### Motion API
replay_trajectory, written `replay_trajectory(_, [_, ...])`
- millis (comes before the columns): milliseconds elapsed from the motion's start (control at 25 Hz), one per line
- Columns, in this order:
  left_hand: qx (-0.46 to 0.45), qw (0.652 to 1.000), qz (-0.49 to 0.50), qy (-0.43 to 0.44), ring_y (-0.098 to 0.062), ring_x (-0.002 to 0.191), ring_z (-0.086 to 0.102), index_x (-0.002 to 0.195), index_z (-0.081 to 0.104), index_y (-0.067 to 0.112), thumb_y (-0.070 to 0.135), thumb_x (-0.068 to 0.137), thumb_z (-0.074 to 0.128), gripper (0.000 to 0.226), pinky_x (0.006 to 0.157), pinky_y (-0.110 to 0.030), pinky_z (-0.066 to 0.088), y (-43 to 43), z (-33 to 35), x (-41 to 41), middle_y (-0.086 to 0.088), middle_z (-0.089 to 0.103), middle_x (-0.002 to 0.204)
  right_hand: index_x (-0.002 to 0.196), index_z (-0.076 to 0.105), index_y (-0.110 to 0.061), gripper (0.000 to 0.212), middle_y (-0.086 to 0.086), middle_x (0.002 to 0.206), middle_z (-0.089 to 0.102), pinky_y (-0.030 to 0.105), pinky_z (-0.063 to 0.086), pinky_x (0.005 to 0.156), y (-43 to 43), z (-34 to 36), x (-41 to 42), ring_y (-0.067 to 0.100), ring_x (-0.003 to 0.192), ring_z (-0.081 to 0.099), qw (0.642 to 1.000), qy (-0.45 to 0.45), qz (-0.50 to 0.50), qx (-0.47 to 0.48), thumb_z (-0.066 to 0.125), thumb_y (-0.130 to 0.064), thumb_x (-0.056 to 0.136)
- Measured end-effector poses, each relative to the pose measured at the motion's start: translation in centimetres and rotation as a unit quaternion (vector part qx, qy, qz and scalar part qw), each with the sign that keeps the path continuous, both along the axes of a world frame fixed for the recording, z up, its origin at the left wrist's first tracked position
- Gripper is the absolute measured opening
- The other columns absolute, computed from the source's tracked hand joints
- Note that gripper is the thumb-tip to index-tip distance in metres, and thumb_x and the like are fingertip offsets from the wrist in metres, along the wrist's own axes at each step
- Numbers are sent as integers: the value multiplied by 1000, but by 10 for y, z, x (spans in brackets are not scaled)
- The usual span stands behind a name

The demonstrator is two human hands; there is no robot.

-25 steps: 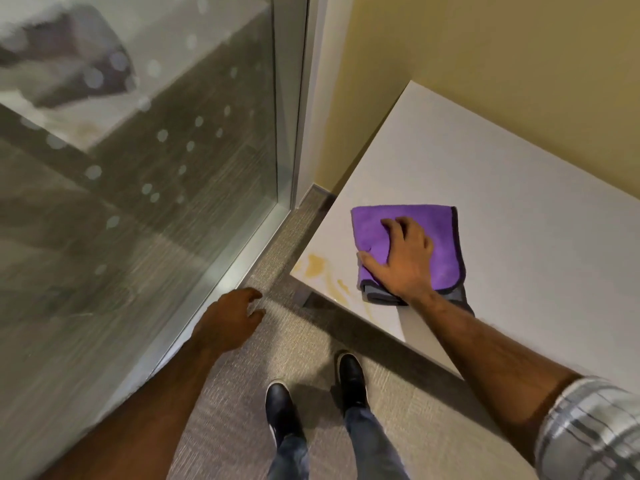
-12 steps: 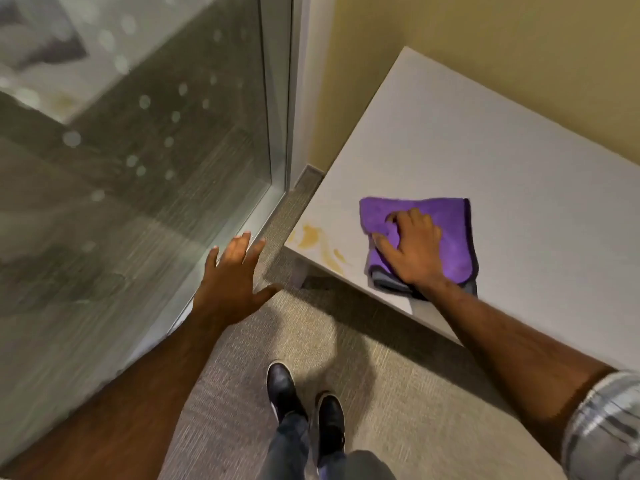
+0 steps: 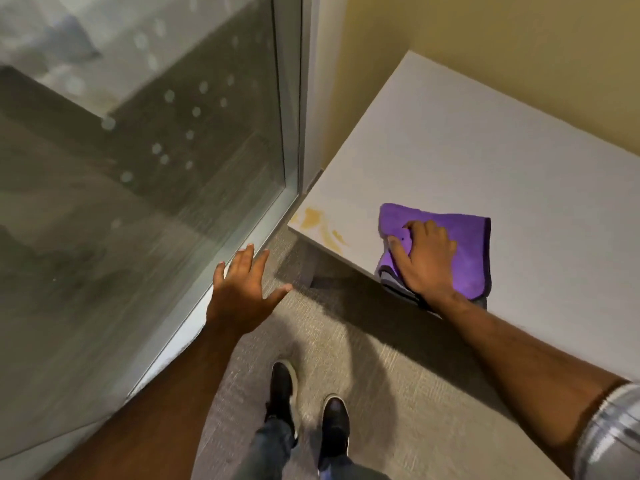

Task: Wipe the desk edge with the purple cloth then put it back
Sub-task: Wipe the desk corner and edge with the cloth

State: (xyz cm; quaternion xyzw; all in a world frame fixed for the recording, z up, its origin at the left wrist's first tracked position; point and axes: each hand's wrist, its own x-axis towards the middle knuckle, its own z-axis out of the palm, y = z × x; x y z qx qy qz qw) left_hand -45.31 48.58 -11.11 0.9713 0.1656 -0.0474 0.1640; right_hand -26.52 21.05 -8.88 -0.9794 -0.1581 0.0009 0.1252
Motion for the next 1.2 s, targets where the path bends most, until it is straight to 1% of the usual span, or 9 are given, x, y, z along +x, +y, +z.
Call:
replay_trajectory(160, [-33, 998, 35, 39, -25, 151, 16, 153, 23, 22, 76, 84, 25, 88, 120, -55, 7, -2, -2, -11, -9, 15, 164, 114, 57, -11, 51, 15, 111, 59, 46, 39, 84, 59, -1, -16, 34, 103, 51, 998, 6, -56, -2, 39, -55, 96])
replay_trajectory(320, [-48, 998, 20, 18, -23, 150, 20, 151, 28, 21, 73, 86, 24, 84, 120, -51, 10, -13, -8, -19, -9, 21, 163, 119, 53, -19, 64, 10, 109, 50, 45, 37, 83, 45, -11, -54, 31, 98, 46, 988, -64, 121, -68, 44, -72, 84])
replay_trajectory(400, [-67, 998, 8, 16, -23, 150, 20, 151, 30, 22, 74, 84, 18, 86, 120, -51, 11, -12, -12, -22, -8, 21, 163, 127, 49, -22, 73, 12, 114, 50, 47, 36, 87, 13, -14, -51, 32, 103, 46, 980, -75, 146, -111, 53, -75, 77])
replay_trajectory(520, [-71, 997, -10, 25, -21, 150, 19, 152, 28, 24, 76, 82, 12, 88, 120, -51, 12, 2, -21, -32, -6, 19, 163, 130, 46, -19, 76, 16, 117, 51, 49, 39, 86, 0, -15, -52, 37, 104, 47, 981, -74, 94, -152, 61, -71, 76])
replay_trajectory(800, [-72, 995, -46, 56, -22, 151, 17, 152, 24, 26, 79, 83, 18, 87, 120, -52, 11, 30, -39, -44, -6, 19, 164, 128, 45, -15, 68, 18, 116, 50, 49, 42, 83, 95, -19, -56, 38, 100, 48, 979, -96, 84, -157, 65, -59, 80])
replay_trajectory(920, [-71, 995, -55, 33, -23, 149, 22, 150, 31, 24, 77, 83, 20, 86, 119, -53, 16, 41, -34, -49, -7, 26, 161, 126, 47, -18, 57, 17, 113, 51, 47, 40, 81, 64, -22, -67, 37, 99, 49, 984, -107, 78, -120, 65, -52, 83])
replay_trajectory(1000, [-71, 996, -61, 5, -26, 147, 29, 147, 40, 20, 78, 82, 19, 89, 117, -54, 20, 48, -32, -49, -11, 35, 157, 124, 49, -19, 57, 17, 112, 53, 48, 39, 82, 38, -27, -81, 39, 100, 50, 988, -125, 25, -84, 69, -49, 81])
replay_trajectory(1120, [-66, 995, -71, -7, -27, 144, 35, 142, 47, 15, 81, 80, 12, 97, 115, -55, 24, 57, -34, -51, -15, 43, 152, 126, 53, -20, 62, 18, 118, 52, 52, 36, 87, 49, -37, -88, 39, 106, 46, 986, -132, -70, -71, 72, -55, 78])
replay_trajectory(1200, [-65, 995, -71, -9, -28, 143, 37, 141, 49, 14, 81, 81, 12, 97, 115, -55, 26, 59, -39, -51, -16, 45, 150, 132, 52, -24, 64, 16, 127, 51, 53, 34, 93, 76, -39, -86, 37, 115, 45, 984, -145, -81, -66, 61, -64, 84])
